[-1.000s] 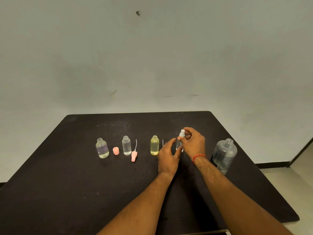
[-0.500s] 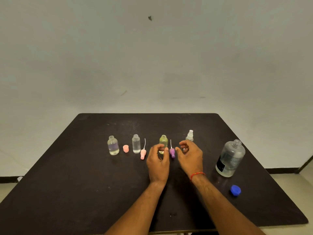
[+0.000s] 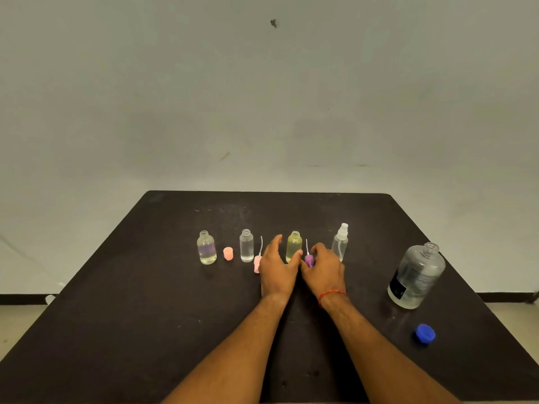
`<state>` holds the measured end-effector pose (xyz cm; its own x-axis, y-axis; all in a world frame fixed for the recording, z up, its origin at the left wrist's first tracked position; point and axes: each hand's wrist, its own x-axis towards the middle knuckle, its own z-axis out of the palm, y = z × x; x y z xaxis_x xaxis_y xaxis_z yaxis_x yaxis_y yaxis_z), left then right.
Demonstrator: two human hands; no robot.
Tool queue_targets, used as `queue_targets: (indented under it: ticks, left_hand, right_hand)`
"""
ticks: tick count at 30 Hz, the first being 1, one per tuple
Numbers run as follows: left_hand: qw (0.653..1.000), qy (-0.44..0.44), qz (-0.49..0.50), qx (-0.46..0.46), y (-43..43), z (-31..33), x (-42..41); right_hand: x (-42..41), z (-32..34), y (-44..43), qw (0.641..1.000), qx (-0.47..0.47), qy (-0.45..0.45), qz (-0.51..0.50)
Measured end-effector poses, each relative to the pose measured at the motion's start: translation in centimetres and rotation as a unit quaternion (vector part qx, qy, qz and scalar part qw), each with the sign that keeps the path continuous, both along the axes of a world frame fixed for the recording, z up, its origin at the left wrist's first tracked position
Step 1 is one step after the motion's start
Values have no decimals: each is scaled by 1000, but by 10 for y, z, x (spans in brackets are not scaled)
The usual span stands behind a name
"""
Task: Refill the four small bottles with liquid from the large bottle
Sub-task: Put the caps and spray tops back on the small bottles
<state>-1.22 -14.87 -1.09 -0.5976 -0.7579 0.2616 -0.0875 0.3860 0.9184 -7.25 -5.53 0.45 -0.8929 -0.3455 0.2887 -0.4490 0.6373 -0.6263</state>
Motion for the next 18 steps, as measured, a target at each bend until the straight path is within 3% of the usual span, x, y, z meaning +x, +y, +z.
queue_targets:
  ticks: [9,18]
  left_hand:
    - [1000,2,-28,-14,-3,-4,-4]
    - [998,12,-55,-1,-3,-4,-1]
  right_hand:
    - [1,7,4,1000,-26,-2,-17]
    - [0,61,32,972,-226,69,-3]
